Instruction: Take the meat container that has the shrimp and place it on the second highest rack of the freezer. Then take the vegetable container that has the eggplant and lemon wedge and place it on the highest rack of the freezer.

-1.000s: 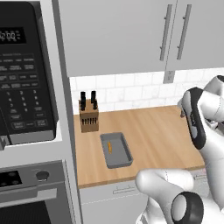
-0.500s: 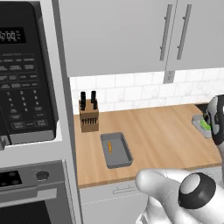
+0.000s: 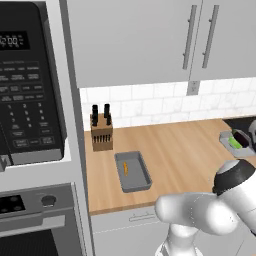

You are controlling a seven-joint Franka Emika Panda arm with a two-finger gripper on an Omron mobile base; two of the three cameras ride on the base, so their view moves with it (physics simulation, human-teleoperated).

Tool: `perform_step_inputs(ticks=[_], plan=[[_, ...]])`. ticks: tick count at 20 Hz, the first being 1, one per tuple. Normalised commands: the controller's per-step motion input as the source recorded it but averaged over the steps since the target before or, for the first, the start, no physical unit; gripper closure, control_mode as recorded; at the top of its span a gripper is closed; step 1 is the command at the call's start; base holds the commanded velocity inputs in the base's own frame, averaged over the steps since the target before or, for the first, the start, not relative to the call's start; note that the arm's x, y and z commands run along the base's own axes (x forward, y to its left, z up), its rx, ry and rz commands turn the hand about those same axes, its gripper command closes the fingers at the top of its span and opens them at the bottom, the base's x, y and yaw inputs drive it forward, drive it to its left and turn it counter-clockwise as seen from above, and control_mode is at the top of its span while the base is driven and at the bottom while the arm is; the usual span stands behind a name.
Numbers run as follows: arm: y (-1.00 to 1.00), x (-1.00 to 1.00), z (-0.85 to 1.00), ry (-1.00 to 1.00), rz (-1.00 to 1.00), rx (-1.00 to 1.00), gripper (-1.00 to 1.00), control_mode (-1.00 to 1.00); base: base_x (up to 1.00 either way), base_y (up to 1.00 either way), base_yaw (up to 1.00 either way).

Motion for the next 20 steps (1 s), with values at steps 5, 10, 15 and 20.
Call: perform_step_inputs(ticks=[5, 10, 15, 20], plan=[[-0.75, 0.20, -0.32, 0.00, 0.00, 0.00, -1.00, -1.00, 0.00, 0.00, 0.00], [-0.20, 0.55, -0.15, -0.02, 0.07, 0.00, -1.00, -1.00, 0.00, 0.00, 0.00], [-0.28, 0.45, -0.18, -0.05, 0.08, 0.00, -1.00, -1.00, 0.00, 0.00, 0.00], [-0.28, 0.39, -0.12, -0.06, 0.06, 0.00, -1.00, -1.00, 0.00, 0.00, 0.00]])
